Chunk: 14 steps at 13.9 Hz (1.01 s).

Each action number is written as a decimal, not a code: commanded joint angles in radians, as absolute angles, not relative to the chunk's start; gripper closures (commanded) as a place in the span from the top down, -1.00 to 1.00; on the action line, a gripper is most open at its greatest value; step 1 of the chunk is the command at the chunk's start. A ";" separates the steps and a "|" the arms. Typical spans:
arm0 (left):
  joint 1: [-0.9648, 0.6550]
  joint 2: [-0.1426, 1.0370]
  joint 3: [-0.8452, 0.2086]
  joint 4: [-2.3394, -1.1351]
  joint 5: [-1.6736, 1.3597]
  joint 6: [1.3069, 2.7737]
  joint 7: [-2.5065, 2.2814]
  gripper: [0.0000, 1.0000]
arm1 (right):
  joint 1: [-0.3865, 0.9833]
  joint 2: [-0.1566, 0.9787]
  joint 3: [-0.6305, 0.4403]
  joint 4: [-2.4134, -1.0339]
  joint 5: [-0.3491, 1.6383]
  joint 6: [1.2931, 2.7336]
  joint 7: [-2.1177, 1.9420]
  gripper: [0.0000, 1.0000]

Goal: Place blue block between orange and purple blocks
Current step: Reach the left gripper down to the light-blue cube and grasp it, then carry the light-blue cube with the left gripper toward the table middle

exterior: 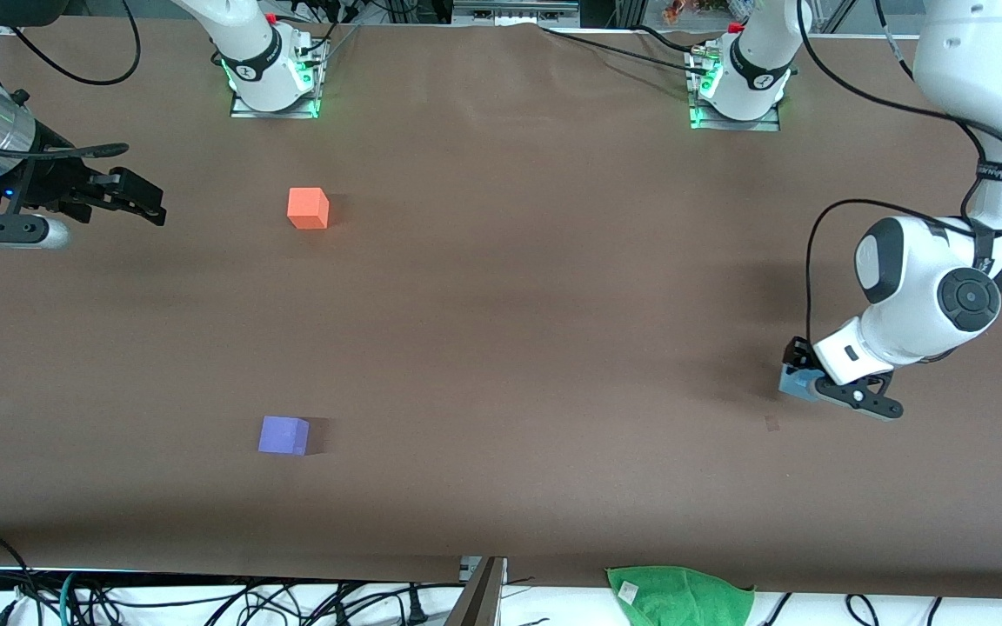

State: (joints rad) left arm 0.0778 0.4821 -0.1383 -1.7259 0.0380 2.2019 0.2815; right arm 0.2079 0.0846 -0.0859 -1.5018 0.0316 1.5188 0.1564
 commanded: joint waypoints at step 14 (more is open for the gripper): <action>-0.593 0.777 -0.169 -1.526 0.150 2.358 -0.805 -0.86 | 0.202 0.081 -0.098 -1.496 0.044 1.500 0.149 0.99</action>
